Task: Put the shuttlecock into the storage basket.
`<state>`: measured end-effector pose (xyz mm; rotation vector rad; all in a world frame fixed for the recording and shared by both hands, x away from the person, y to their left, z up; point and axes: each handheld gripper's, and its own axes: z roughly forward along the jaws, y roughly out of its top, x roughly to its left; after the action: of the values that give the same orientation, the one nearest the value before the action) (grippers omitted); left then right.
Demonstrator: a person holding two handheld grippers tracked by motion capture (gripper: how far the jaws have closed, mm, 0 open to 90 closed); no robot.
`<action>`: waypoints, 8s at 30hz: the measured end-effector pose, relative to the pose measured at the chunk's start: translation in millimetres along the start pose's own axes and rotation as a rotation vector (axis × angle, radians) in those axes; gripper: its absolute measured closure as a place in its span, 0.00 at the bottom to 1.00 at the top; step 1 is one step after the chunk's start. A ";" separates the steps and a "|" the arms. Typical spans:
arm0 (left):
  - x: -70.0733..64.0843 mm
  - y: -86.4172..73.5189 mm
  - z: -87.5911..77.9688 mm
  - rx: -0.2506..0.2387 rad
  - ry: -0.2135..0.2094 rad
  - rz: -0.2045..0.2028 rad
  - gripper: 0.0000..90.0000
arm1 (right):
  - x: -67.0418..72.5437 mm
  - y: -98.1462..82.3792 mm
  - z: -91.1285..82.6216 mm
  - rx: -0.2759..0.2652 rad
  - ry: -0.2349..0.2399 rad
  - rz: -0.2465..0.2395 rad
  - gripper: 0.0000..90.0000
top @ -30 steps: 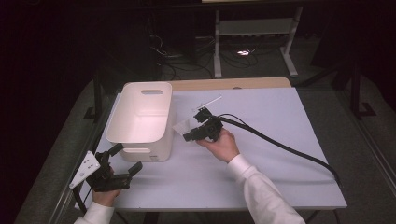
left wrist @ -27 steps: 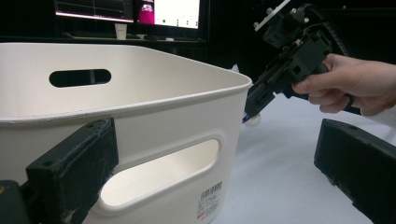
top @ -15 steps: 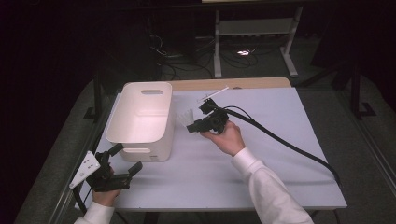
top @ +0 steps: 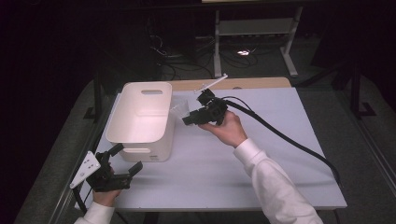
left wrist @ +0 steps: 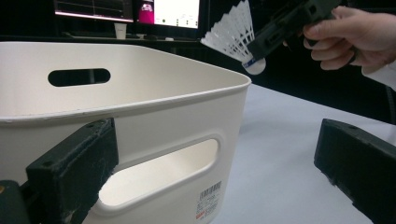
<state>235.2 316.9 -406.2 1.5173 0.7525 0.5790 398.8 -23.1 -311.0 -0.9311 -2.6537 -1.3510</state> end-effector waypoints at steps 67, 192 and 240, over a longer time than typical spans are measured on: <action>-0.4 0.5 -1.2 -0.015 -0.006 -0.022 0.00 | 37.4 91.3 7.0 0.012 -0.020 -0.128 0.71; 0.8 0.3 -2.0 -0.014 -0.007 -0.011 0.00 | 18.7 40.4 -10.1 0.019 0.154 -0.047 0.00; 1.1 -0.2 -2.3 -0.017 -0.003 -0.018 0.00 | -4.0 -16.8 -42.4 -0.109 0.031 -0.086 0.00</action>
<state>234.2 319.2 -406.3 1.4936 0.7570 0.5683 383.2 -64.1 -297.9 -0.8064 -2.6496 -1.5287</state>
